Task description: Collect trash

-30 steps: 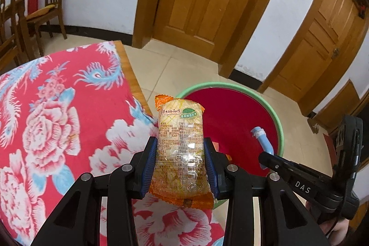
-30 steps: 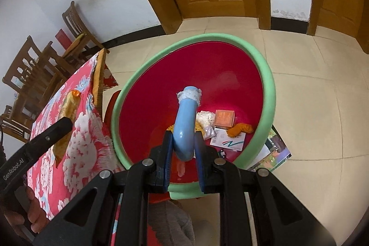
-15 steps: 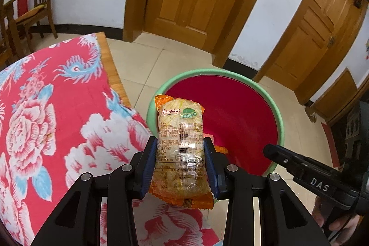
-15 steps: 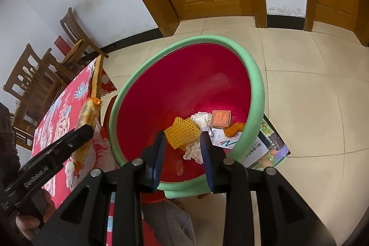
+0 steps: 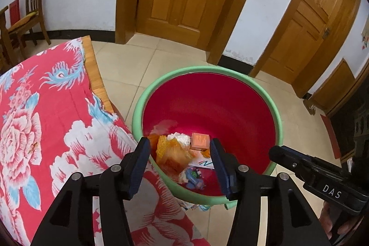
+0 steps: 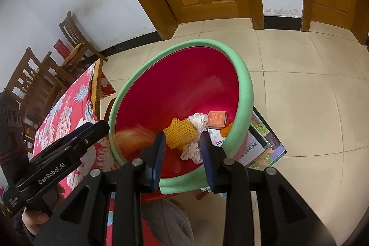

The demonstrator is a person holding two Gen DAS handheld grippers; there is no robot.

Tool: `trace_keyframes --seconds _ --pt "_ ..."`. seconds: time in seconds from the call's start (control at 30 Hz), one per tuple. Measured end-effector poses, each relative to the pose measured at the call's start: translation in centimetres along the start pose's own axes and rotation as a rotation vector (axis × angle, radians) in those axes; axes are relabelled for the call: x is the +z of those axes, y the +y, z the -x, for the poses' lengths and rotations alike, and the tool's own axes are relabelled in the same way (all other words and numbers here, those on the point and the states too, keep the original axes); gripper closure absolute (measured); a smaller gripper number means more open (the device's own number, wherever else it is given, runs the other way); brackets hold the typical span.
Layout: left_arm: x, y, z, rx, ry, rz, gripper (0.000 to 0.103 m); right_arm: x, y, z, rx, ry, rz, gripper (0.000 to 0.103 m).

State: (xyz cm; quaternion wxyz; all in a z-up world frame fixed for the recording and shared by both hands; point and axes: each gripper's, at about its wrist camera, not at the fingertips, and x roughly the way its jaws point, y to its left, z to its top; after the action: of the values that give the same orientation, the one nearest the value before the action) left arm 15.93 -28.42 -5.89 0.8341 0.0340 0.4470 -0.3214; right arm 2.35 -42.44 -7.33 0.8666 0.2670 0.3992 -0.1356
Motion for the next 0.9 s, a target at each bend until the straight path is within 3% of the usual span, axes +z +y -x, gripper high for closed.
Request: trace_keyframes --seconds 0.17,0.3,0.53,0.9 --pt "-0.2 0.5 1.0 0.006 -0.010 0.021 0.048 -0.2 0.5 0.5 0.005 -0.008 0.012 0.065" --pt "-0.2 1.1 2.1 0.027 -0.026 0.035 0.038 -0.4 1.3 1.0 -0.005 -0.015 0.025 0.056" --pt "-0.8 2.4 4.8 0.075 -0.054 0.064 0.031 -0.8 3.3 1.6 0.002 -0.016 0.056 0.048" --pt "-2.4 5.9 10.0 0.201 -0.119 0.127 0.028 -2.5 8.0 2.4 0.041 -0.020 0.151 0.039"
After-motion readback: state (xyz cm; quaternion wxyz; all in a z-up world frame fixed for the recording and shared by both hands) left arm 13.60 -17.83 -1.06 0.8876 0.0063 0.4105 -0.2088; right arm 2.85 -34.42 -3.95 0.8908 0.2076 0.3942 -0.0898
